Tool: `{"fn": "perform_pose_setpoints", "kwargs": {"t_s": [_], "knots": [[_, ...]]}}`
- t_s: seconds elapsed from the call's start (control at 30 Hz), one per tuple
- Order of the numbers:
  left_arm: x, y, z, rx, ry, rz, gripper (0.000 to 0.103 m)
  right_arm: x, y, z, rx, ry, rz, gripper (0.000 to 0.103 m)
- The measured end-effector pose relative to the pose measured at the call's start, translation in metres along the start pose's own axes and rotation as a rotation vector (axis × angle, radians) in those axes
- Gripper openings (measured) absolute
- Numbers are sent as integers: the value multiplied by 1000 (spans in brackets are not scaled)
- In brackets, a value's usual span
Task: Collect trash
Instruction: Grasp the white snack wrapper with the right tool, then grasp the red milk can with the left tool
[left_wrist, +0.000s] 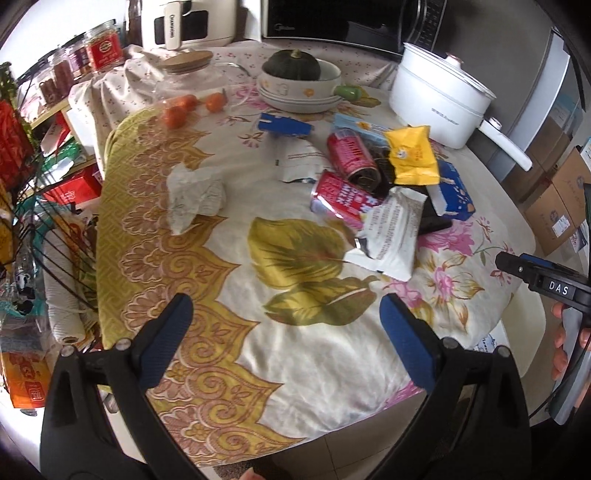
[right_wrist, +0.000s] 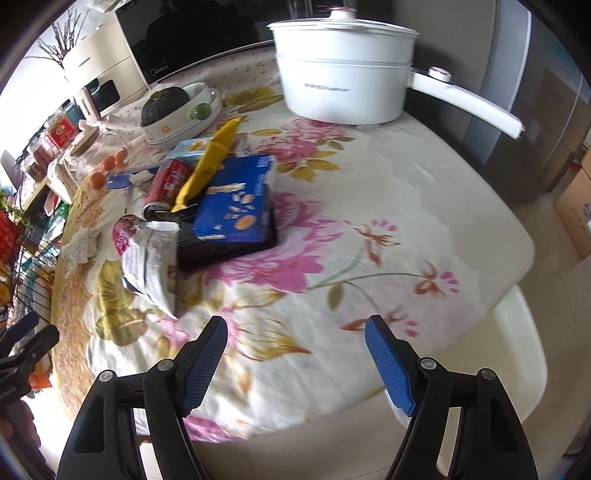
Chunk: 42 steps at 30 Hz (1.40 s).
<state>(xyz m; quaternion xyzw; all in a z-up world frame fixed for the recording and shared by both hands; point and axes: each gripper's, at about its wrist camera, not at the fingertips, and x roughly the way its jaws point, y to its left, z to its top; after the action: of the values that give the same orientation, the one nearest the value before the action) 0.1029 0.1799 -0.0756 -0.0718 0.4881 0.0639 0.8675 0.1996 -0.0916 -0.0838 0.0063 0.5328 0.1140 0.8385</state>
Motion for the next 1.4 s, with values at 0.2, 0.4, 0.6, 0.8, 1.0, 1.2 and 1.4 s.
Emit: {"fn": "perform_pose_setpoints", "kwargs": {"t_s": [0.2, 0.4, 0.6, 0.8, 1.0, 1.2, 1.4], "knots": [[0, 40, -4, -67, 4, 30, 101, 24, 58, 1, -26, -18, 25, 78], [3, 59, -10, -96, 22, 26, 101, 43, 99, 5, -48, -49, 42, 78], [-1, 68, -11, -113, 14, 14, 101, 69, 124, 7, -51, -36, 39, 78], [-1, 76, -12, -130, 17, 16, 101, 87, 132, 11, -75, -41, 9, 78], [2, 76, -12, -129, 28, 20, 101, 94, 131, 13, -101, -36, 34, 72], [3, 67, -11, -114, 32, 14, 101, 77, 124, 9, -156, -39, 45, 56], [5, 55, -8, -104, 37, -4, 101, 53, 106, 3, -154, -24, 84, 54]]}}
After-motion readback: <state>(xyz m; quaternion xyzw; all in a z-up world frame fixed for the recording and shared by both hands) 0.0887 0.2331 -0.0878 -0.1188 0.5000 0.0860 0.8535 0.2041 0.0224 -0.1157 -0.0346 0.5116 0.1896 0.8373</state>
